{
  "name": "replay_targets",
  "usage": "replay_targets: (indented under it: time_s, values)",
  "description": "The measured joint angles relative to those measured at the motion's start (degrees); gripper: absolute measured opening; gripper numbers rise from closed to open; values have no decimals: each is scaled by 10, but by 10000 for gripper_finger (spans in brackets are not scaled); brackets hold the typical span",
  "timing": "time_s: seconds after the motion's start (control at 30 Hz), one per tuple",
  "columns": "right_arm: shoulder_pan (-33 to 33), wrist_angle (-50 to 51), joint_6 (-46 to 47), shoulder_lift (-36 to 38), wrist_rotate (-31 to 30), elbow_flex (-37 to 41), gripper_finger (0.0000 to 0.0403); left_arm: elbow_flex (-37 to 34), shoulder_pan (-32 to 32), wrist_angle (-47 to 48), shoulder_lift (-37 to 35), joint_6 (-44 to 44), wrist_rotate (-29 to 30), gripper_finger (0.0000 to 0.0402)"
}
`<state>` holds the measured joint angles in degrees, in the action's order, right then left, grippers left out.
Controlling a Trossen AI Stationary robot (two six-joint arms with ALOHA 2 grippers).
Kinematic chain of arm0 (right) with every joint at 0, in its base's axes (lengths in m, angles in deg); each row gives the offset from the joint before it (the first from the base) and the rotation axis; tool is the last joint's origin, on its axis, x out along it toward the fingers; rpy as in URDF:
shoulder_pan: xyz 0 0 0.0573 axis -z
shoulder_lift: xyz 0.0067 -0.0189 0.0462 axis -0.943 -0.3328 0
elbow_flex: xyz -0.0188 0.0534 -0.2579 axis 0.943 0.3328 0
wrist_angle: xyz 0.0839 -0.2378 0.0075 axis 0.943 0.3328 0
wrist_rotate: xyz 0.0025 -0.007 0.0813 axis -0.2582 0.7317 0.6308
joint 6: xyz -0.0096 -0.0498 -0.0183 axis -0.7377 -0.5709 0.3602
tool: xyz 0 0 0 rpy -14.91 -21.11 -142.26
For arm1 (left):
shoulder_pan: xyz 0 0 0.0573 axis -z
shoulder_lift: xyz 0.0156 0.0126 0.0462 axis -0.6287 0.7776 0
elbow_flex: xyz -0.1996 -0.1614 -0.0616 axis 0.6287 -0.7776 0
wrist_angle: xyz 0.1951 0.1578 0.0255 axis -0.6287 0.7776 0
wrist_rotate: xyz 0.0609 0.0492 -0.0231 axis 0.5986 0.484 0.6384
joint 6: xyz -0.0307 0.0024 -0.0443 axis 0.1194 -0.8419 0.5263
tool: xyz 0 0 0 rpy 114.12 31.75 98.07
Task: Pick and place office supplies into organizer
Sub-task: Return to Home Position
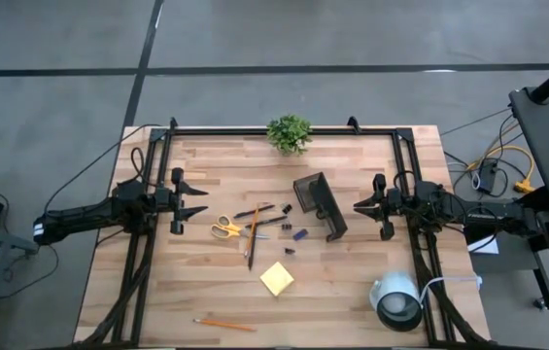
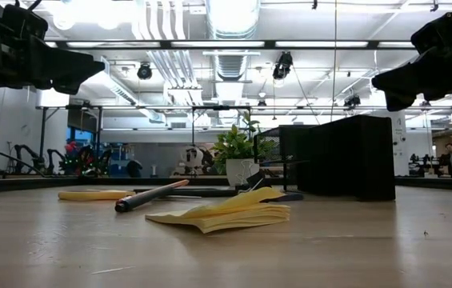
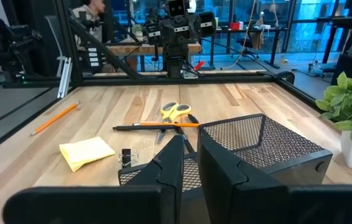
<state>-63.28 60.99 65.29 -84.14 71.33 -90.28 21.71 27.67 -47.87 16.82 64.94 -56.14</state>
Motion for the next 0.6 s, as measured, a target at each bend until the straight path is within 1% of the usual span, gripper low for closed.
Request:
replay_targets:
  time_s: [0.6]
  values:
    - [0,0,-1,0,0,0,38,0,0,0,0,0,0,167]
